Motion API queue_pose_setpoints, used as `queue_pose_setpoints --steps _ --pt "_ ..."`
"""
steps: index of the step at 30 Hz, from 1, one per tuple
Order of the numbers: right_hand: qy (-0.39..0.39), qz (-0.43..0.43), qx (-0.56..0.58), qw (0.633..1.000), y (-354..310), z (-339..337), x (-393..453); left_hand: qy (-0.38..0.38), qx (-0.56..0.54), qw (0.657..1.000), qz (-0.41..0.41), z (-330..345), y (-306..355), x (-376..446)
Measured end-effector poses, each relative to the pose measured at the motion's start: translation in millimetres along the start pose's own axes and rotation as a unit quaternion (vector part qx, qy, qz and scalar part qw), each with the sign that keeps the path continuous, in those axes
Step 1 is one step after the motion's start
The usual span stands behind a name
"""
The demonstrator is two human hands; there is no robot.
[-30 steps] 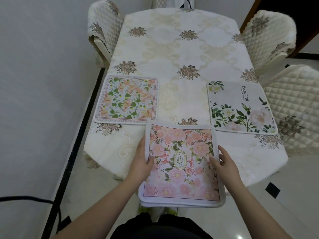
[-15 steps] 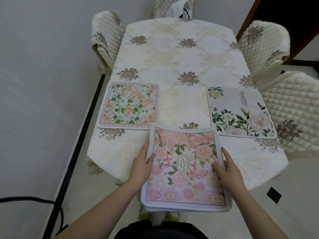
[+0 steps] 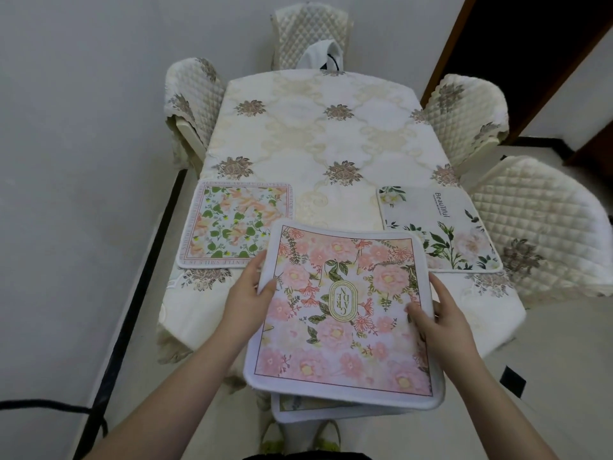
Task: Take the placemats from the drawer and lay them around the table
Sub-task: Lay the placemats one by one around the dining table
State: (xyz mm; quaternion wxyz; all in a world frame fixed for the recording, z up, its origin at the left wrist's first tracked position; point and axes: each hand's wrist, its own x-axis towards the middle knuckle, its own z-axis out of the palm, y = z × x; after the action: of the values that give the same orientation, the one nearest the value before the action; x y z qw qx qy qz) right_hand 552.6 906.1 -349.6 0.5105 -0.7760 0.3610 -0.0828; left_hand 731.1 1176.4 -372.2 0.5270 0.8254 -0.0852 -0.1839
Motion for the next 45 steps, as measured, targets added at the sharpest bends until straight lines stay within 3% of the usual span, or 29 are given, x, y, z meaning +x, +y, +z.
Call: queue_pose_setpoints --steps 9,24,33,45 --pt "0.048 0.009 0.037 0.998 -15.4 -7.4 -29.0 -0.01 -0.014 1.0 0.024 -10.4 21.7 0.3" --pt "0.209 0.083 0.107 0.968 30.5 -57.9 -113.6 -0.158 0.013 0.984 0.085 58.8 69.7 -12.6" --pt "0.284 0.093 0.151 0.942 68.1 -158.6 -172.5 -0.219 0.022 0.964 0.152 156.1 141.6 -68.9" --pt "0.37 0.084 0.165 0.911 130.3 -321.3 -243.8 -0.302 -0.019 0.937 0.177 320.7 237.2 -167.8"
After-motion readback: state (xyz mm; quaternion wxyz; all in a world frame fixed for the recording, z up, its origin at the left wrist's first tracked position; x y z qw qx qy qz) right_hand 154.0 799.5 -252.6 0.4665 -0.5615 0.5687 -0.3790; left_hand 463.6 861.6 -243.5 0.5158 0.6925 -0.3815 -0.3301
